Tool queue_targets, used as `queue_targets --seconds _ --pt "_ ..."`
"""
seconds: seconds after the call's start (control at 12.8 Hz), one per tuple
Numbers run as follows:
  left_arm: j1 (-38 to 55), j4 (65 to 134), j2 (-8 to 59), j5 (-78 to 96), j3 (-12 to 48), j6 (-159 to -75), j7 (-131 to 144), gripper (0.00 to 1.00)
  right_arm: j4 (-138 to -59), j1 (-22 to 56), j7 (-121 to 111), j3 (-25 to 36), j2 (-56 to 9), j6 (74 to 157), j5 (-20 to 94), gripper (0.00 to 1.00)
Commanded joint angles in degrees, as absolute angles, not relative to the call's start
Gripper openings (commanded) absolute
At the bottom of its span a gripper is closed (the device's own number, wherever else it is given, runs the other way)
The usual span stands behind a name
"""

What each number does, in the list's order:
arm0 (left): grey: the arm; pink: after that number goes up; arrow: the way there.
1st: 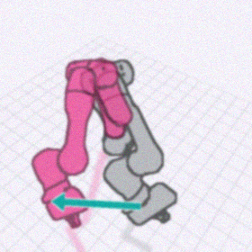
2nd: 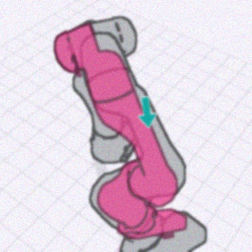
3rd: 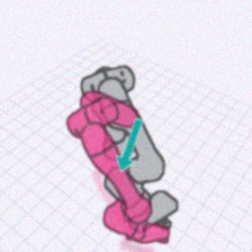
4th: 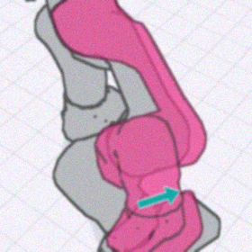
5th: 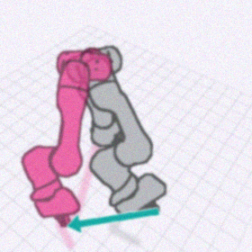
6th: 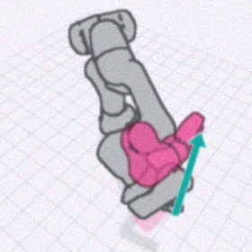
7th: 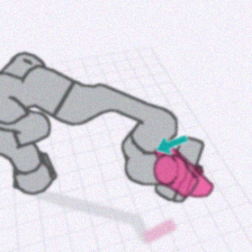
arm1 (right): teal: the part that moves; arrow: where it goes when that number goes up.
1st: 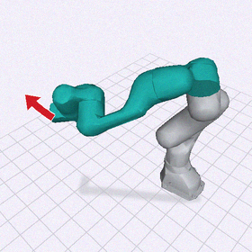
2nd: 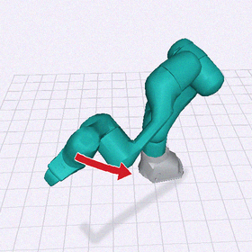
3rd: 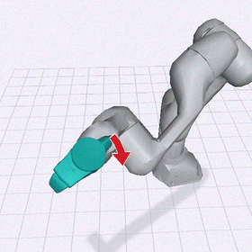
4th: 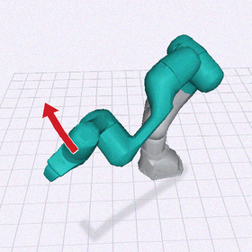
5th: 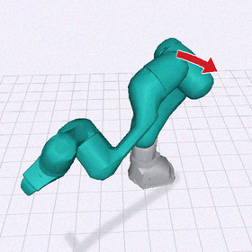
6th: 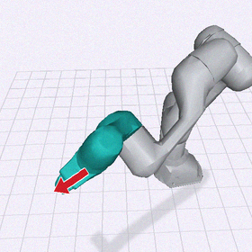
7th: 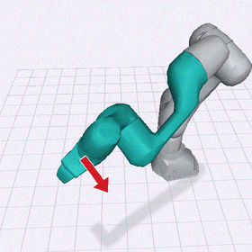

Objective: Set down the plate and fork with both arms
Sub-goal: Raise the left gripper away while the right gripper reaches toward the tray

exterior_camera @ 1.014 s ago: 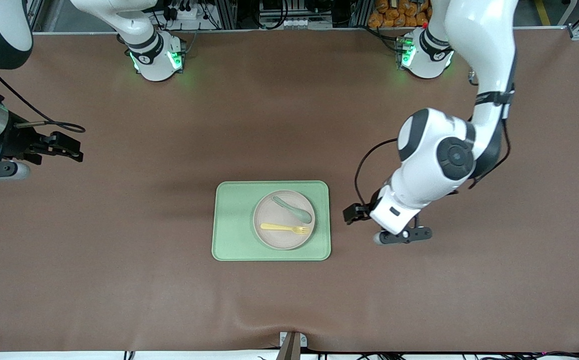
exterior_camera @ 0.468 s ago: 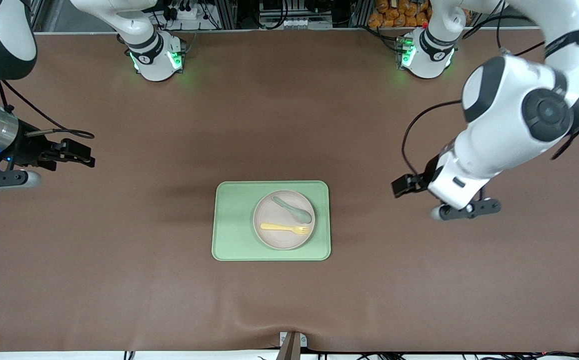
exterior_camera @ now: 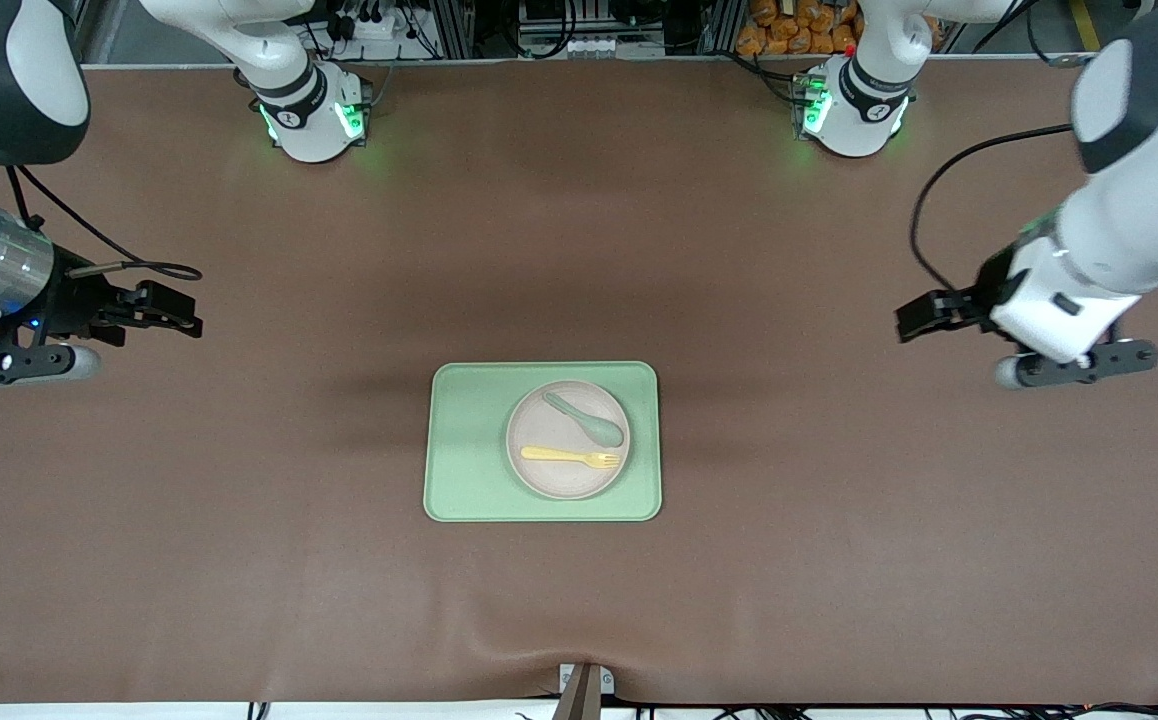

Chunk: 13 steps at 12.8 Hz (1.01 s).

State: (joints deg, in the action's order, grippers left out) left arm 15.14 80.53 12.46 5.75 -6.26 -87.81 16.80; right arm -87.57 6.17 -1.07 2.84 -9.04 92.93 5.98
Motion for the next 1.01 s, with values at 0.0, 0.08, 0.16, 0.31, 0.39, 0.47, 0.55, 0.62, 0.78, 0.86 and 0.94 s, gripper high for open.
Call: queue_targets --seconds 0.0,0.08,0.16,0.31,0.39,0.47,0.55,0.62,0.78,0.86,0.94 --pt "13.28 81.91 9.58 3.78 -5.80 -82.81 13.64 1.00 -86.39 8.95 -1.23 3.16 -9.93 92.46 6.25 1.00" --pt "12.75 82.00 8.88 3.69 -5.80 -81.31 12.58 1.00 -86.31 9.75 -1.14 3.16 -10.80 92.72 6.15 1.00" --pt "11.79 82.00 8.09 3.69 -5.80 -79.99 11.18 1.00 -86.31 9.84 -1.06 3.16 -10.98 92.81 6.85 1.00" --pt "8.63 82.18 6.08 3.69 -5.80 -78.67 5.92 1.00 -86.31 12.03 -0.97 3.16 -12.04 93.34 6.77 1.00" --pt "7.40 82.61 5.63 3.60 -5.80 -78.66 4.15 1.00 -86.31 12.56 -0.97 3.16 -12.74 93.77 6.68 1.00" --pt "6.77 82.79 5.28 2.21 -5.54 -78.66 3.43 1.00 -86.22 12.57 -0.97 3.16 -13.35 94.82 6.85 1.00" --pt "7.20 82.97 4.84 -0.41 -5.28 -78.66 3.43 1.00 -86.22 12.66 -0.97 3.08 -13.71 96.14 7.03 1.00" --pt "7.56 83.14 4.66 -2.27 -4.58 -78.66 3.43 1.00 -86.22 13.27 -0.71 3.08 -14.41 97.63 7.03 1.00" --pt "6.95 84.19 2.39 -3.17 -2.73 -78.84 3.87 1.00 -86.22 15.46 4.62 3.08 -14.94 98.96 6.59 1.00" --pt "6.94 85.59 0.37 -2.47 -2.64 -79.01 3.78 1.00 -86.22 16.16 7.96 3.08 -15.55 100.01 6.42 1.00" --pt "7.29 87.00 -1.48 -2.46 -2.20 -79.01 3.78 1.00 -86.22 16.78 10.78 3.08 -16.43 101.24 6.50 1.00"
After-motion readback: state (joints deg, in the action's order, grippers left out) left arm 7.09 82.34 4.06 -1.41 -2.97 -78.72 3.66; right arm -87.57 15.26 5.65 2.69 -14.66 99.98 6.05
